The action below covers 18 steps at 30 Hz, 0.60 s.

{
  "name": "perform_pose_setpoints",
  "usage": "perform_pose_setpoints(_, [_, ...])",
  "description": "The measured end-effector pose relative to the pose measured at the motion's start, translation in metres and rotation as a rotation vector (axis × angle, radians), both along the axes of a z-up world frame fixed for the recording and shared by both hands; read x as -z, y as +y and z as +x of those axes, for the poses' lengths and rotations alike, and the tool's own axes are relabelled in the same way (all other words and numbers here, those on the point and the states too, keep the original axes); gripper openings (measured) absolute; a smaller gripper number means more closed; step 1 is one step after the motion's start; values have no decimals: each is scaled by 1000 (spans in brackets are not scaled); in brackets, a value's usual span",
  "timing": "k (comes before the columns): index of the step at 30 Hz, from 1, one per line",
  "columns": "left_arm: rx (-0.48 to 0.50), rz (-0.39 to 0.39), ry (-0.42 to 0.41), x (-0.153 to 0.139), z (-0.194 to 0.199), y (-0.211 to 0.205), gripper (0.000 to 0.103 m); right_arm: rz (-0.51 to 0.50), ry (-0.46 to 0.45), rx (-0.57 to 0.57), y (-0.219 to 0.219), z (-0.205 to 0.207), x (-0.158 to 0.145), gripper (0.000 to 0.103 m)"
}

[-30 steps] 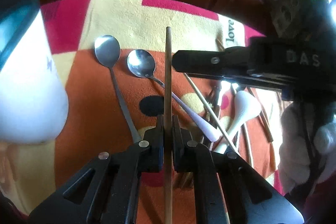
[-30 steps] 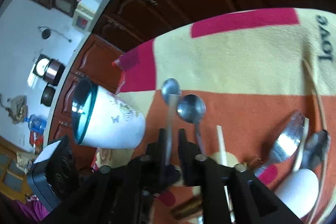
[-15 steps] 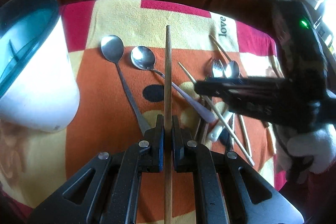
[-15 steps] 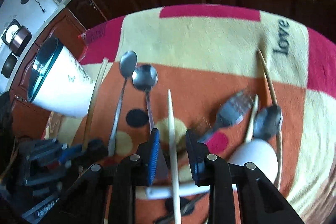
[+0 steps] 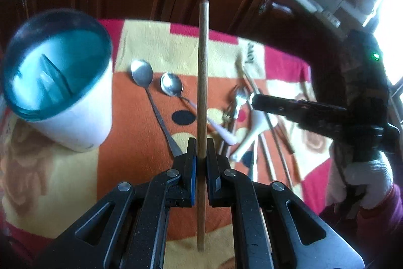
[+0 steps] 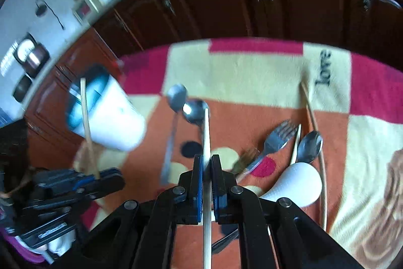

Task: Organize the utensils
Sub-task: 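Lift both chopsticks into the white holder and open both grippers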

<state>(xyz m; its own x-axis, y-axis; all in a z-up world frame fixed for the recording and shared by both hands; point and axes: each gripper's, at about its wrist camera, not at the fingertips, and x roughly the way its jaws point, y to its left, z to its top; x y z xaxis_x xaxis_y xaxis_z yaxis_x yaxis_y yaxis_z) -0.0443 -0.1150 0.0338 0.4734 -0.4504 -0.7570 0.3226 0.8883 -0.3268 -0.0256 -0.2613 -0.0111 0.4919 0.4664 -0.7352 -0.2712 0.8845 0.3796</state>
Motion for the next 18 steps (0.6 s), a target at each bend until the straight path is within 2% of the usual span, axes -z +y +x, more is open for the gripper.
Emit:
perform_pose_setpoints(5, [-10, -44, -46, -36, -8, 18, 5, 90, -105, 2, 51, -24, -58, 6])
perform_pose_setpoints(10, [-29, -55, -97, -81, -8, 41, 5, 123, -207, -14, 105, -31, -111, 6])
perform_pose_setpoints(15, [-40, -31, -159, -132, -2, 73, 5, 157, -305, -40, 157, -16, -151, 6])
perform_pose_setpoints(18, [-76, -1, -215, -157, 7, 95, 5, 188, -371, -50, 158, 11, -171, 6])
